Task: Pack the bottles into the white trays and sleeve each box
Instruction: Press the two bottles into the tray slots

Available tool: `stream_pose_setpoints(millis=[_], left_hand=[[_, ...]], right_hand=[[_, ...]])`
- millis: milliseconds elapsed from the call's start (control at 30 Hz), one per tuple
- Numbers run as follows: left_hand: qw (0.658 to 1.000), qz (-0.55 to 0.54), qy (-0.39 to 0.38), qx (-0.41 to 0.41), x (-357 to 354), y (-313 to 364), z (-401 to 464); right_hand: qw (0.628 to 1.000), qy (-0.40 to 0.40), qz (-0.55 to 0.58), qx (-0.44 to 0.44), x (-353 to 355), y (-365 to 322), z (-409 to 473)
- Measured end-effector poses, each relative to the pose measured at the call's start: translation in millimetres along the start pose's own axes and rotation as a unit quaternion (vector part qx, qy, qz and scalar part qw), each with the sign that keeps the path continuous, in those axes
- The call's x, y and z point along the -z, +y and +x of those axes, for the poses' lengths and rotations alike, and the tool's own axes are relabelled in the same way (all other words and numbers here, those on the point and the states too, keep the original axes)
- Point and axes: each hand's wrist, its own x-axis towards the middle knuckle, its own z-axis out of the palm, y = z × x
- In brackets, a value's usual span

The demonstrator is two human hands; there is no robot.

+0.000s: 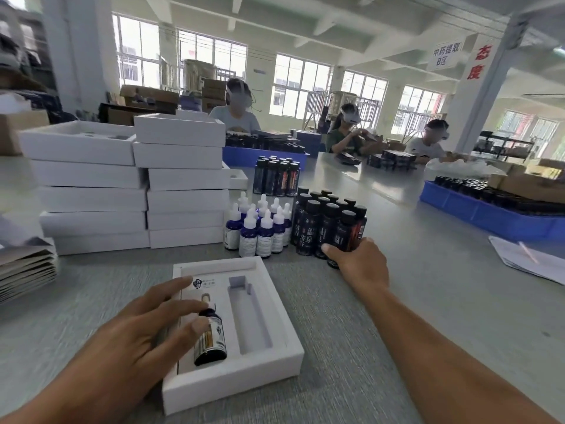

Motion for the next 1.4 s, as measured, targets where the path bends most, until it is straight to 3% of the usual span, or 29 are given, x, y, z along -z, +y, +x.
stream_pose_setpoints(millis=[233, 367, 467, 600, 867, 1133, 1400], left_hand=[[1.0, 0.004, -0.018, -0.006, 2, 3, -2], [0.999, 0.022, -0.023, -0.001, 1, 2, -2], [0.999, 0.031, -0.024, 0.0, 0, -1, -2], [0.999, 0.037, -0.03, -0.002, 0, -2, -2], [0.999, 0.021, -0.025, -0.004, 0, 0, -2], [0.999, 0.034, -0.033, 0.002, 1, 1, -2], [0.999, 0.029, -0.037, 0.002, 2, 1, -1]], right_hand=[[0.998, -0.01, 0.034, 0.051, 9, -3, -14], [0.976, -0.109, 0.133, 0.134, 34, -25, -51], [0.954, -0.197, 0.124, 0.191, 47, -46, -82], [0.932, -0.288, 0.096, 0.2, 37, -66, -112], [0.931, -0.23, -0.079, 0.273, 15, -72, -132], [0.914, -0.162, -0.151, 0.34, 12, -73, -140], [0.899, -0.229, -0.107, 0.358, 21, -63, -128]])
